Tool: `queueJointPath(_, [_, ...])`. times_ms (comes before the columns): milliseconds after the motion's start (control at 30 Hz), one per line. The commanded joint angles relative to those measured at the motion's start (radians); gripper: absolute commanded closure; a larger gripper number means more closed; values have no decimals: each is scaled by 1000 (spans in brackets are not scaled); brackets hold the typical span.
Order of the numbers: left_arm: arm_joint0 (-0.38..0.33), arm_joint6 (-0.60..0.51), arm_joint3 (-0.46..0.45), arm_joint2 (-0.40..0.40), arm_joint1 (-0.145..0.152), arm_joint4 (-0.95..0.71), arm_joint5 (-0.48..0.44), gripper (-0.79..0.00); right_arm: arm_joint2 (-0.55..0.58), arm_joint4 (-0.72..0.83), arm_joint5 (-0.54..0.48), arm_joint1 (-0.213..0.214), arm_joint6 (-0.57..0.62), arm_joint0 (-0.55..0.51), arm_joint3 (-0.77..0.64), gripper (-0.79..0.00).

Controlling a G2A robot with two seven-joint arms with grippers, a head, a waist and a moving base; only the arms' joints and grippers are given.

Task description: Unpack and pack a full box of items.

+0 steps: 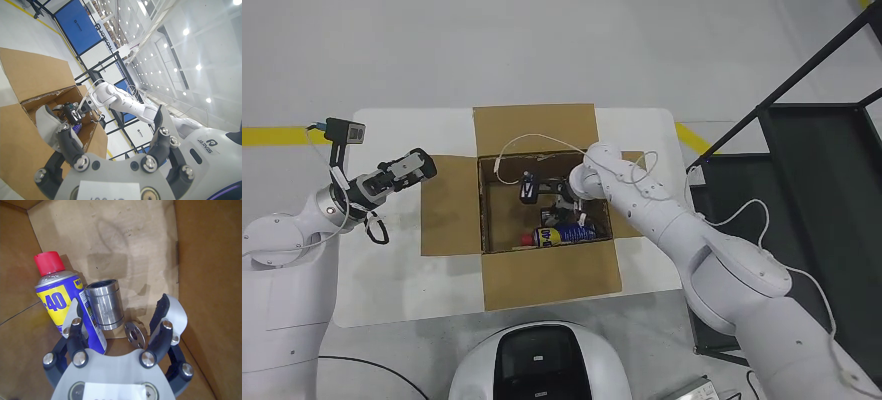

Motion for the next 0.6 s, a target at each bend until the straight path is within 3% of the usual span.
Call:
queueJointPath(0, [0,0,0,0,0,0,0,-785,-5,-6,2,-9,-5,5,18,-686])
queueJointPath(233, [0,0,0,0,0,0,0,-785,-24,-28,-2,-41,-24,14,78,-659])
queueJointPath(367, [0,0,0,0,0,0,0,-785,-32,-37,4,-58,-35,20,114,-563])
queueJointPath(400, [0,0,0,0,0,0,0,-785,-33,-39,5,-62,-38,21,123,-529])
queueJointPath(433, [0,0,0,0,0,0,0,-785,-35,-42,5,-66,-42,23,130,-431])
queueJointPath(567, [0,0,0,0,0,0,0,-785,-40,-50,3,-81,-53,27,154,-172])
